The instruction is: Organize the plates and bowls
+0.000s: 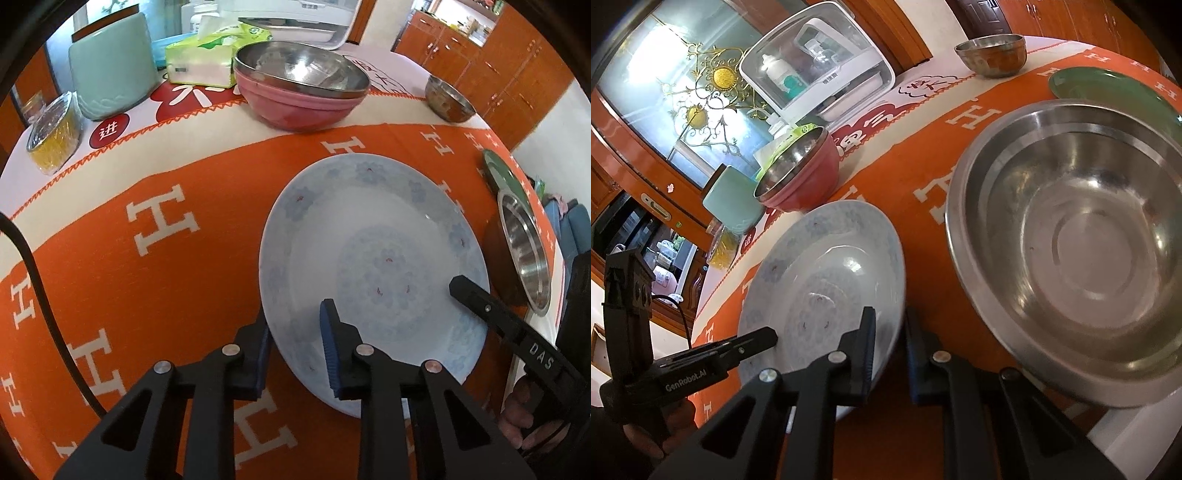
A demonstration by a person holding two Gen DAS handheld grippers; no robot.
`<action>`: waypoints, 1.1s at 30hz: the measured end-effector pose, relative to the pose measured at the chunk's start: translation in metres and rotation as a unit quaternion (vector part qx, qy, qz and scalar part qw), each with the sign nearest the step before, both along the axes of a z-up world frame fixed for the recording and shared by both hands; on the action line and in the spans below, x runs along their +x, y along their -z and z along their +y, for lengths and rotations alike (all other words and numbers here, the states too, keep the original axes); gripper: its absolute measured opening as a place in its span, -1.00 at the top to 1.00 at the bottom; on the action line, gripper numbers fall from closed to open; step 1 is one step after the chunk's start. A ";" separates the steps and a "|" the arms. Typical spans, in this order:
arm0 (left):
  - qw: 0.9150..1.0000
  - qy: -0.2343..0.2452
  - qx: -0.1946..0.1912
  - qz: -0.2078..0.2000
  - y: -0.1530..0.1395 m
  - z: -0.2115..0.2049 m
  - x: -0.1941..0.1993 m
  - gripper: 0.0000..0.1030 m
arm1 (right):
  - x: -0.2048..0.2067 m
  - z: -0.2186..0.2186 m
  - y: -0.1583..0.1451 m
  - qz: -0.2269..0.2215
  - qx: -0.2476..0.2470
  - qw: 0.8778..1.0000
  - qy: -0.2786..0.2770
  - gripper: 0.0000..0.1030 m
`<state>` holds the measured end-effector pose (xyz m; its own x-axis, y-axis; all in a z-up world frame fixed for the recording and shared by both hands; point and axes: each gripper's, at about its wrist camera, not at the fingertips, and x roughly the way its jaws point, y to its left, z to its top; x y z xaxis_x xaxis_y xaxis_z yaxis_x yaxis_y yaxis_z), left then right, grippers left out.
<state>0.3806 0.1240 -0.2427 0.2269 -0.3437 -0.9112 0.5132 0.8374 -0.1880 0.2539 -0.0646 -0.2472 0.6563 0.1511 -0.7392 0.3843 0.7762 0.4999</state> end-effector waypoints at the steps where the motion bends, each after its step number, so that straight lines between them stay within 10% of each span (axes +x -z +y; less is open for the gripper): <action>1: 1.000 0.001 0.001 0.000 0.000 0.001 -0.001 0.57 | 0.000 0.001 0.000 0.002 0.000 1.000 0.000 0.74; 33: 0.997 -0.016 -0.022 -0.066 -0.090 0.062 -0.074 0.59 | -0.044 0.048 -0.081 -0.040 -0.051 0.996 -0.061 0.74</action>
<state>0.3064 0.1855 -0.1523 0.3546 -0.3741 -0.8569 0.5098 0.8456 -0.1582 0.2103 -0.0171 -0.1660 0.6945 0.1599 -0.7015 0.2468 0.8629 0.4410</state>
